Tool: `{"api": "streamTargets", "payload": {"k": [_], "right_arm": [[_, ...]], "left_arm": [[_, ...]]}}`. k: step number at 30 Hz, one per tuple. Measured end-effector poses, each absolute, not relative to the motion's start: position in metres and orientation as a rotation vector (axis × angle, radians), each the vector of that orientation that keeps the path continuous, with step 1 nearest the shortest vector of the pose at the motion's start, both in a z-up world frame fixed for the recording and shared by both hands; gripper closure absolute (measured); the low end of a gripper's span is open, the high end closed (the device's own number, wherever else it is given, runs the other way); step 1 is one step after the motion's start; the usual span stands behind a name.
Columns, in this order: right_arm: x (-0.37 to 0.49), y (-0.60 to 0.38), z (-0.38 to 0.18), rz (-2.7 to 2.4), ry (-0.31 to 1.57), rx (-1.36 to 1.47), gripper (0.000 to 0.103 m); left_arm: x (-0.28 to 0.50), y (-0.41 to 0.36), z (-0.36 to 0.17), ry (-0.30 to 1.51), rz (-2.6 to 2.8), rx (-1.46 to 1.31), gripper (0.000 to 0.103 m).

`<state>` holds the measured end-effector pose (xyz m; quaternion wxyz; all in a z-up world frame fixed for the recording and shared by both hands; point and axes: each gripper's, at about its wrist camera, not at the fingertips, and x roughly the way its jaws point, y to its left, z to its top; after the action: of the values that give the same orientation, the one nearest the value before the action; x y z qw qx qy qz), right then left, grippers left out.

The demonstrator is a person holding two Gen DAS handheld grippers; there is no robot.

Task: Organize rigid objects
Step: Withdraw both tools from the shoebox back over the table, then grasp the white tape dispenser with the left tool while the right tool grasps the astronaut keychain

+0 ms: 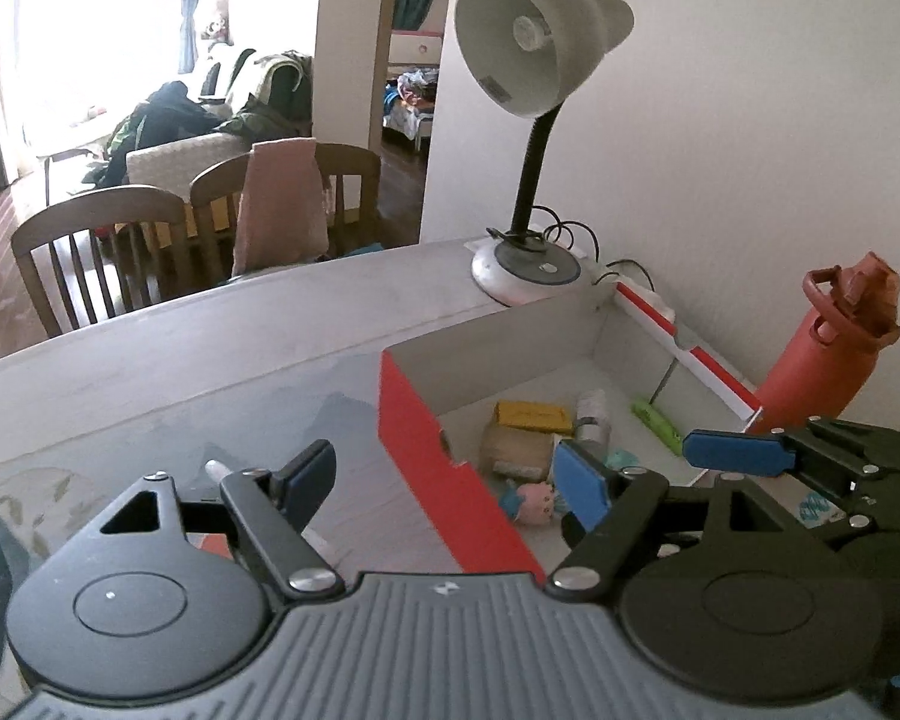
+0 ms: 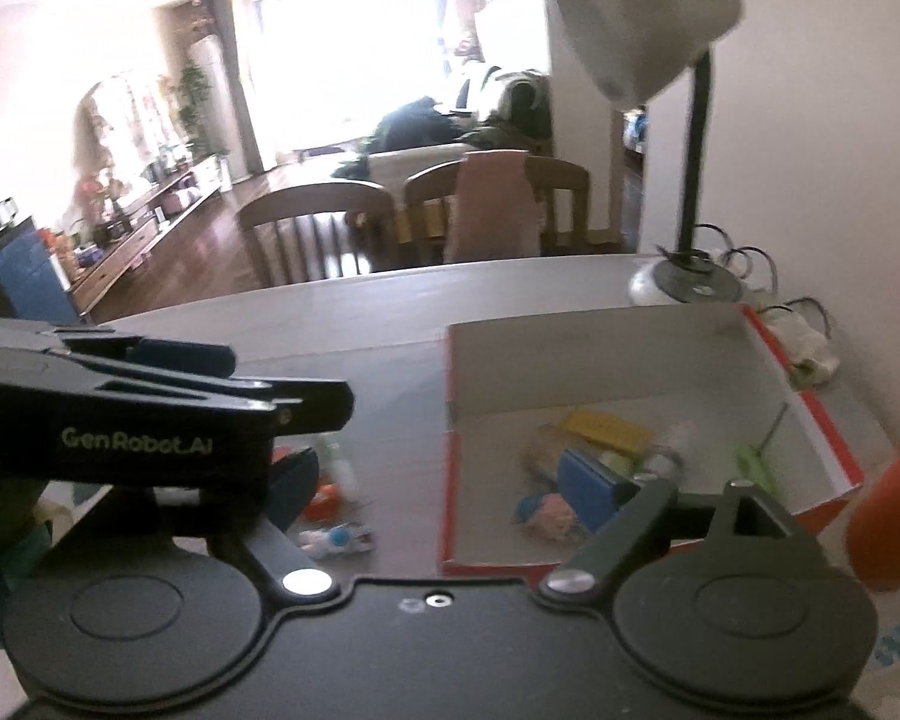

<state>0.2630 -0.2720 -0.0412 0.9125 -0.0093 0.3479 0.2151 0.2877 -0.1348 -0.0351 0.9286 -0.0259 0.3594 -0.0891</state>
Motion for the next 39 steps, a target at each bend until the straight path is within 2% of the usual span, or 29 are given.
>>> {"api": "streamTargets", "payload": {"k": [5, 10, 16, 30, 32, 39], "right_arm": [[0.247, -0.251, -0.041, 0.503, 0.699, -0.036, 0.008], [0.232, -0.233, -0.042, 0.559, 0.682, -0.049, 0.005], [0.221, -0.214, -0.049, 0.591, 0.693, -0.065, 0.005], [0.208, -0.181, -0.074, 0.589, 0.751, -0.089, 0.005], [0.208, -0.176, -0.078, 0.588, 0.755, -0.095, 0.004], [0.216, -0.162, -0.095, 0.597, 0.762, -0.131, 0.004]], "left_arm": [[0.265, -0.114, -0.031, 0.718, -0.175, -0.058, 0.022], [0.245, -0.087, -0.028, 0.701, -0.159, -0.087, 0.018], [0.227, -0.052, -0.029, 0.692, -0.134, -0.133, 0.013], [0.204, 0.036, -0.074, 0.728, 0.053, -0.109, 0.012], [0.204, 0.047, -0.083, 0.741, 0.073, -0.113, 0.000], [0.206, 0.073, -0.111, 0.751, 0.102, -0.152, 0.000]]}}
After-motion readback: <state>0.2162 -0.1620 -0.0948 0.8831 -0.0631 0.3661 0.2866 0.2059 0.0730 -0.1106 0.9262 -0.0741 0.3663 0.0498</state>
